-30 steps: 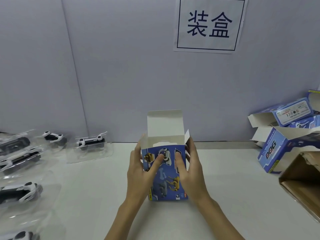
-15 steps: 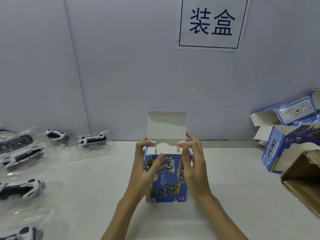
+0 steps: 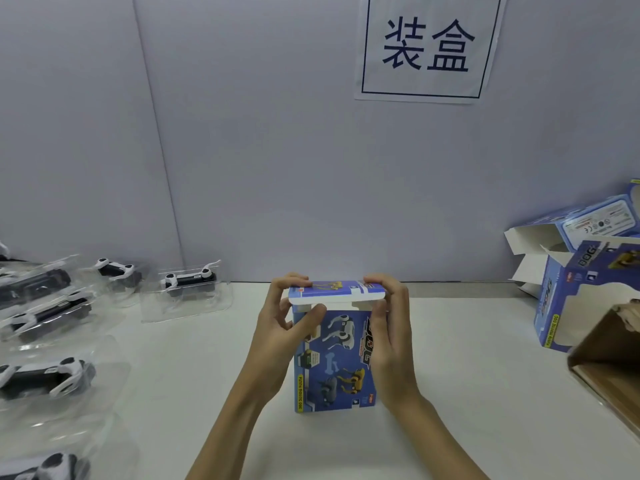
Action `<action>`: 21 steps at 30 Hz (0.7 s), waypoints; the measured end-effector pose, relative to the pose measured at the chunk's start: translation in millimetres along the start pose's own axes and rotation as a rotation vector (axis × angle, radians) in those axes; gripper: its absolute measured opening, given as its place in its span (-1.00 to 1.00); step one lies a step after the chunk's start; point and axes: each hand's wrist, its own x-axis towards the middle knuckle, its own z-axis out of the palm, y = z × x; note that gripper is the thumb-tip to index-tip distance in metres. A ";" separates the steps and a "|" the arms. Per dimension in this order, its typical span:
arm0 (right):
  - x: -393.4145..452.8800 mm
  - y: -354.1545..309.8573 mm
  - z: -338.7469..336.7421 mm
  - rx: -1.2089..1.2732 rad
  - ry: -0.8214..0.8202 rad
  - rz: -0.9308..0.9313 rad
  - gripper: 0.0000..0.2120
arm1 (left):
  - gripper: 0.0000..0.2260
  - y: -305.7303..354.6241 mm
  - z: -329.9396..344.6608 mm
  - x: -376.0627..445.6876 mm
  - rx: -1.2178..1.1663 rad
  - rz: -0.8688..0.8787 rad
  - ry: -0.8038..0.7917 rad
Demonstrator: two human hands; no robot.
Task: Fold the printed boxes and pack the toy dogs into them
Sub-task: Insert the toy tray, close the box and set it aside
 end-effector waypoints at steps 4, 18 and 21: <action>-1.7 3.9 -9.7 0.148 -0.063 0.069 -0.68 | -0.50 -4.7 -2.4 1.0 -0.028 -0.004 -0.022; 0.4 2.0 -1.5 -0.023 0.030 0.091 -0.51 | -0.32 -18.8 9.2 -5.6 0.009 0.027 0.013; 3.2 5.6 -3.1 -0.072 0.076 0.055 -0.57 | -0.47 -19.9 13.3 -5.7 0.200 0.168 0.050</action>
